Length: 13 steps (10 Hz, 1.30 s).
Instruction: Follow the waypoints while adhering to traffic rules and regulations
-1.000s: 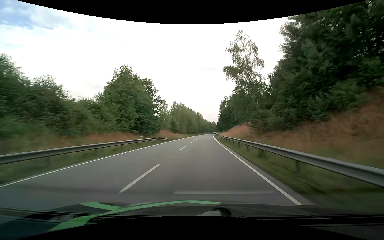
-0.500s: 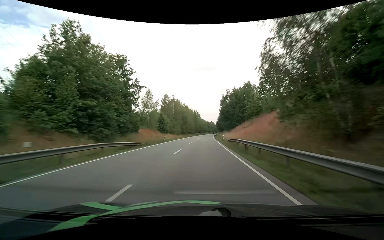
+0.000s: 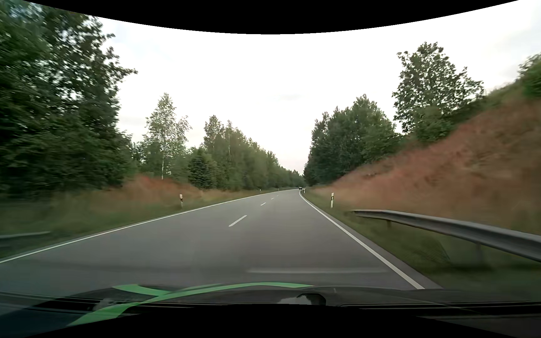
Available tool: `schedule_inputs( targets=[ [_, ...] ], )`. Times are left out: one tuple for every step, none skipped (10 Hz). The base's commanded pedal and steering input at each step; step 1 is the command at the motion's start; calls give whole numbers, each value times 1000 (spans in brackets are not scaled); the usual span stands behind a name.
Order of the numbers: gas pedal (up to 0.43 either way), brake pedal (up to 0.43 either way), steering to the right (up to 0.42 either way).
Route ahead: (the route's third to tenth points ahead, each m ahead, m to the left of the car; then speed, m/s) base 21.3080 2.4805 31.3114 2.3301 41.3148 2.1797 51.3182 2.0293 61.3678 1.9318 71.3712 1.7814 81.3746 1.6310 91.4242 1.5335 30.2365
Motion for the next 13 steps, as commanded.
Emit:
schedule_inputs(
  targets=[
    [339,0,3],
    [331,0,3],
    [299,0,2],
    [280,0,2],
    [268,0,2],
    [268,0,2],
    [260,0,2],
    [260,0,2],
    [260,0,2],
    [260,0,2],
    [248,0,2],
    [248,0,2],
    [240,0,2]
  ],
)
